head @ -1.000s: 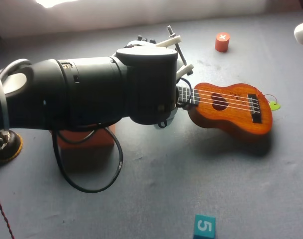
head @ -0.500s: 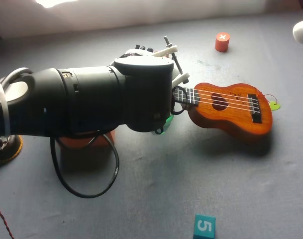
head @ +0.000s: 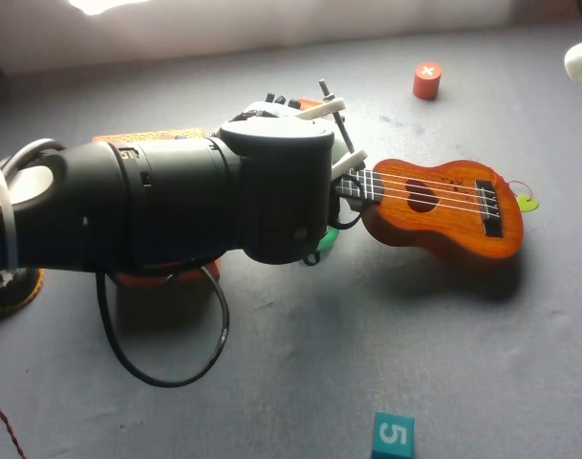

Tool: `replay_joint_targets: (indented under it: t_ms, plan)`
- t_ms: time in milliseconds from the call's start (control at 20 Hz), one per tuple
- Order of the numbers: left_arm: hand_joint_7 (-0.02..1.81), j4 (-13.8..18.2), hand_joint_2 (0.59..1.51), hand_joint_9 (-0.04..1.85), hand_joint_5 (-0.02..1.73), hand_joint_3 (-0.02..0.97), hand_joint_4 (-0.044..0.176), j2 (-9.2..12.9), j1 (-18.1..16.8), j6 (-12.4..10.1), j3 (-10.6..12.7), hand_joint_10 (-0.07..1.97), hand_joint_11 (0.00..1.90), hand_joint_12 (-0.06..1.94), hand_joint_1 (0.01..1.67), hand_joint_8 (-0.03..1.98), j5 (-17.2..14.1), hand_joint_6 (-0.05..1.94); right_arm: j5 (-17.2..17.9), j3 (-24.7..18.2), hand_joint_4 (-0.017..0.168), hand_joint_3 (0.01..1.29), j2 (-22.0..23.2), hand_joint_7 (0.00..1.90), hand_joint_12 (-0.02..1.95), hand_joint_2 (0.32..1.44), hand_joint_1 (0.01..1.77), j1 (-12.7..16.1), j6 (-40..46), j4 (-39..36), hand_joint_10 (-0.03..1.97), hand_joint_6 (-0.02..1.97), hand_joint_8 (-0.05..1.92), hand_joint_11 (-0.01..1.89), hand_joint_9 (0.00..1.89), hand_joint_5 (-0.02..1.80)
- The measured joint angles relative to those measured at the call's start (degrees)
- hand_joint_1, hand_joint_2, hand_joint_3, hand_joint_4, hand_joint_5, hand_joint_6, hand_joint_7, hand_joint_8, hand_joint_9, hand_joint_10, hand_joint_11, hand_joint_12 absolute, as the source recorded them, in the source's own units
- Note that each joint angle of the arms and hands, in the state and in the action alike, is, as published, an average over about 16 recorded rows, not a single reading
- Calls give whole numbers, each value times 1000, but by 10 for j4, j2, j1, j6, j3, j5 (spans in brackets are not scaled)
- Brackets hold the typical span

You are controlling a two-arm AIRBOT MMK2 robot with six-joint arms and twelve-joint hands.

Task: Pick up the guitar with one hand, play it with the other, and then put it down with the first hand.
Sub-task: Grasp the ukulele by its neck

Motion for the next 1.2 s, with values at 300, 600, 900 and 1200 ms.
replay_joint_targets:
  t_ms: [300,600,900,1200]
  plan:
    - [122,1,968,96,123,1,2,1,2,0,-3,409,42,514,1072,266,-4,220,0,0,-1,17,0,81,3,1365,443,0,0,0,16,33,12,22,49,100]
    - [469,2,966,444,446,4,0,2,2,0,-4,1126,373,1234,1082,989,-7,938,0,0,-1,17,0,74,3,1365,437,0,0,0,16,33,12,22,44,87]
    - [968,3,995,987,942,7,1,2,2,0,-3,1822,945,1868,1166,1710,-10,1661,0,0,-1,17,0,69,3,1360,451,0,0,0,15,33,12,22,42,84]
    - [1327,2,1033,1400,1290,10,4,6,0,0,-4,1937,1417,1912,1277,1929,-22,1931,1,0,-1,17,0,65,3,1356,461,0,0,0,16,32,12,22,45,86]
